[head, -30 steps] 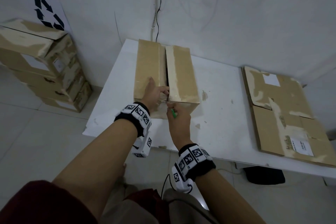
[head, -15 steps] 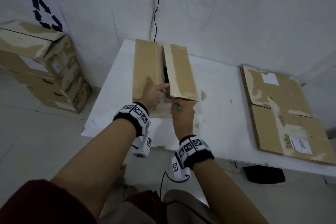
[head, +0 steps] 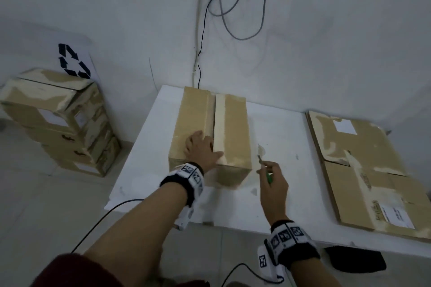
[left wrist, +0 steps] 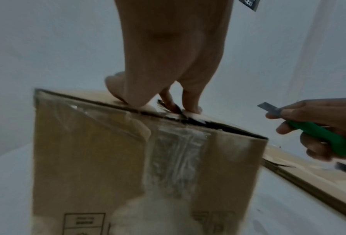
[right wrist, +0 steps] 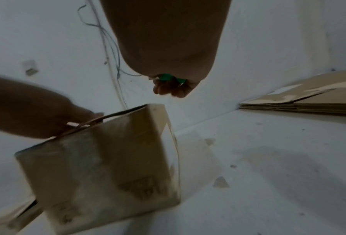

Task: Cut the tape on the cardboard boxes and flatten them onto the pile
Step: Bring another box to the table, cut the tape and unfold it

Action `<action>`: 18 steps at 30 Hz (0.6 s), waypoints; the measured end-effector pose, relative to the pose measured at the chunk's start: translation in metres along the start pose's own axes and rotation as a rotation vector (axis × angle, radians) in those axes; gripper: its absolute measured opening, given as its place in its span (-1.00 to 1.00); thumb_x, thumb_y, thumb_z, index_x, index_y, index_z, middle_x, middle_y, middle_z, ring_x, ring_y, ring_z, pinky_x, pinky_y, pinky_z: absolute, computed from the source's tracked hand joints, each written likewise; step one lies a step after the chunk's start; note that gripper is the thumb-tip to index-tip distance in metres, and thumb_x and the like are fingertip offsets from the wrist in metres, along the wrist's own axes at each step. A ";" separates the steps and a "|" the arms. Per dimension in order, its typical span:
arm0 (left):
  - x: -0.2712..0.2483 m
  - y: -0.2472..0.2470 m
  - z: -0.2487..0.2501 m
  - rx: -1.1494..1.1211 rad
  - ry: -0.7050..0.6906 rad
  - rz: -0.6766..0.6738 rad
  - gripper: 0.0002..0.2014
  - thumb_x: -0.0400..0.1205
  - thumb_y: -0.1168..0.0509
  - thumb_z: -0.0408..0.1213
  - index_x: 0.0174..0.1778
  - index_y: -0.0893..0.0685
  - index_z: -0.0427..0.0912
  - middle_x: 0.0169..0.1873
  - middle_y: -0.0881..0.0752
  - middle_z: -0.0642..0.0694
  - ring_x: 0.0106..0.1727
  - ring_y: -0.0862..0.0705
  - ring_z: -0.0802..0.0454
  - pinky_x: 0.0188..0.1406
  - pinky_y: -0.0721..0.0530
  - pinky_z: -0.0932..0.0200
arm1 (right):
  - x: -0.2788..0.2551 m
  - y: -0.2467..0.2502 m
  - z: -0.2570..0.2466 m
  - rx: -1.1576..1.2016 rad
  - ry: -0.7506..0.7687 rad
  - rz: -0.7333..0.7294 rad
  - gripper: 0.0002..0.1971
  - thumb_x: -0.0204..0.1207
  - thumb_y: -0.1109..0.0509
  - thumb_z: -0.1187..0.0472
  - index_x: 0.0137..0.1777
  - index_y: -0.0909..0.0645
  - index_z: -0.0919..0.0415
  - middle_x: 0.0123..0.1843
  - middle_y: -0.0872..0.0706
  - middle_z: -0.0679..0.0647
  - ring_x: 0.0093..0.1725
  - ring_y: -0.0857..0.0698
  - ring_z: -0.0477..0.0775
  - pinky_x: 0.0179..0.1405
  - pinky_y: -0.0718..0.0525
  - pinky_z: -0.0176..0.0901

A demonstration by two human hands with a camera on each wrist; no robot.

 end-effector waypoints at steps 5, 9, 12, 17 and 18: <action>0.011 0.021 -0.013 0.284 -0.125 -0.143 -0.58 0.48 -0.46 -0.01 0.24 -0.63 0.01 0.43 -0.32 -0.11 0.47 -0.27 -0.25 0.44 -0.31 -0.09 | 0.043 0.019 0.012 -0.122 0.013 0.034 -0.84 0.73 -0.25 0.22 0.14 -0.63 0.24 0.07 -0.61 0.12 -0.03 -0.54 -0.34 0.01 -0.50 -0.53; 0.017 0.049 -0.023 0.533 -0.121 -0.141 -0.64 0.65 -0.28 -0.14 0.38 -0.55 0.00 0.41 -0.37 -0.21 0.43 -0.32 -0.28 0.40 -0.34 -0.08 | 0.066 0.019 0.025 -0.146 -0.008 -0.002 -0.84 0.74 -0.23 0.22 0.06 -0.62 0.26 0.09 -0.62 0.19 0.06 -0.54 -0.08 -0.01 -0.43 -0.46; 0.018 0.052 -0.017 0.508 -0.108 -0.161 -0.68 0.67 -0.19 -0.14 0.31 -0.55 -0.13 0.32 -0.47 -0.25 0.37 -0.40 -0.25 0.33 -0.38 -0.07 | 0.064 0.017 0.033 -0.072 -0.106 -0.053 -0.77 0.74 -0.24 0.07 0.00 -0.58 0.22 -0.17 -0.64 0.11 -0.18 -0.57 -0.02 -0.24 -0.47 -0.31; 0.014 0.024 0.003 0.441 -0.108 -0.135 -0.38 0.53 -0.26 0.30 0.29 -0.55 -0.14 0.27 -0.51 -0.20 0.35 -0.42 -0.23 0.32 -0.33 -0.15 | 0.042 0.027 0.037 -0.013 -0.194 -0.043 -0.77 0.72 -0.26 0.04 -0.03 -0.58 0.19 -0.23 -0.70 0.00 -0.23 -0.65 -0.02 -0.22 -0.59 -0.20; 0.013 0.014 0.011 0.418 -0.127 -0.154 -0.34 0.50 -0.26 0.34 0.30 -0.55 -0.13 0.28 -0.51 -0.20 0.35 -0.42 -0.23 0.33 -0.32 -0.15 | 0.036 0.028 0.036 0.037 -0.211 -0.055 -0.77 0.72 -0.27 0.03 -0.04 -0.58 0.18 -0.17 -0.76 0.00 -0.16 -0.73 -0.02 -0.16 -0.68 -0.17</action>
Point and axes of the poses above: each hand's wrist, its own x-axis towards the middle knuckle, its own y-axis out of the back of the hand, z = x × y, the point moved 9 cm from there along x, towards the middle knuckle
